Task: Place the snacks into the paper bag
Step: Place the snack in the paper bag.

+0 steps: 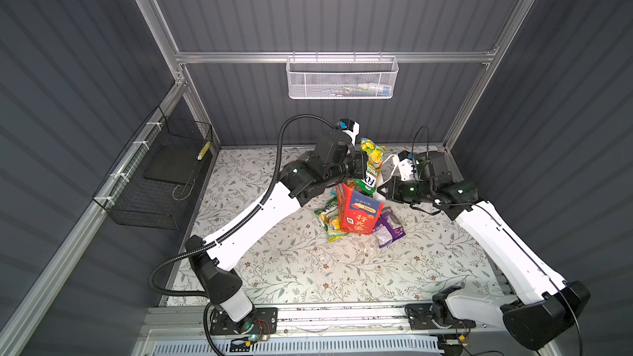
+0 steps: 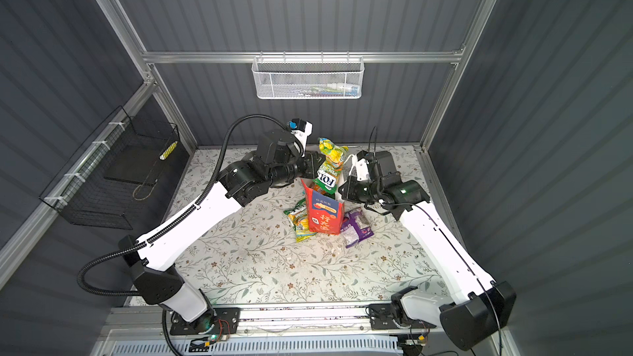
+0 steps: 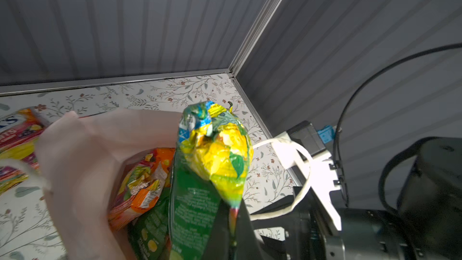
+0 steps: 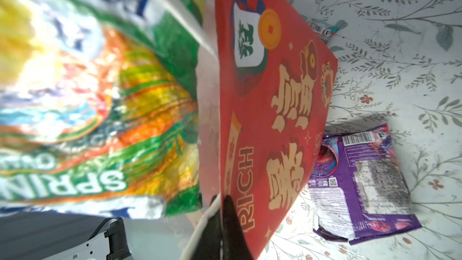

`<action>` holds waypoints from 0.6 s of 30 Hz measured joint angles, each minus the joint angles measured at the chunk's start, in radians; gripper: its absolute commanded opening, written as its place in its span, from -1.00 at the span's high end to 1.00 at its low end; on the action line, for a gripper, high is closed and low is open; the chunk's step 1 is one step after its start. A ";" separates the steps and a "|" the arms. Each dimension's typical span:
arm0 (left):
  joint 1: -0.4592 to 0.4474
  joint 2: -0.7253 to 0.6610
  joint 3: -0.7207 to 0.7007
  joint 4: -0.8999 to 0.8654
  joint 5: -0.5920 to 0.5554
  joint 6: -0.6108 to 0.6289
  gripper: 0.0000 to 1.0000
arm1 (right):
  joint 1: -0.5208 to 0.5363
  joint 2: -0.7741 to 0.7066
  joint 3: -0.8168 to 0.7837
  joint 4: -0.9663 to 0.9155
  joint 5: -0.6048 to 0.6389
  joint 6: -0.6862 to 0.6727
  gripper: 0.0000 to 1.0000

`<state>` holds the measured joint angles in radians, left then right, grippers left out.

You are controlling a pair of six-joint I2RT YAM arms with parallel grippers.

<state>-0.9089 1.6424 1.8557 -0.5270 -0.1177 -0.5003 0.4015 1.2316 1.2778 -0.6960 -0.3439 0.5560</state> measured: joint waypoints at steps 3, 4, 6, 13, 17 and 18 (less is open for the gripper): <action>-0.034 0.000 0.002 -0.019 -0.079 0.011 1.00 | 0.000 0.000 0.000 0.002 0.004 0.011 1.00; -0.042 0.000 0.004 -0.027 -0.097 0.012 1.00 | 0.000 0.000 0.000 0.005 0.010 0.014 1.00; -0.053 0.005 0.013 -0.047 -0.136 0.015 1.00 | 0.000 -0.002 -0.001 0.011 0.020 0.025 1.00; -0.074 0.031 0.028 -0.092 -0.230 0.014 1.00 | 0.000 -0.025 -0.021 0.019 0.053 0.051 0.99; -0.076 0.072 0.054 -0.116 -0.266 0.012 1.00 | 0.000 -0.031 -0.029 0.024 0.064 0.066 0.99; -0.078 0.086 0.062 -0.123 -0.269 0.011 1.00 | 0.000 -0.031 -0.031 0.029 0.064 0.069 0.99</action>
<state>-0.9867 1.7287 1.9175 -0.6498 -0.3870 -0.4896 0.4015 1.2003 1.2465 -0.6670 -0.2798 0.6254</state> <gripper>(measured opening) 0.068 0.049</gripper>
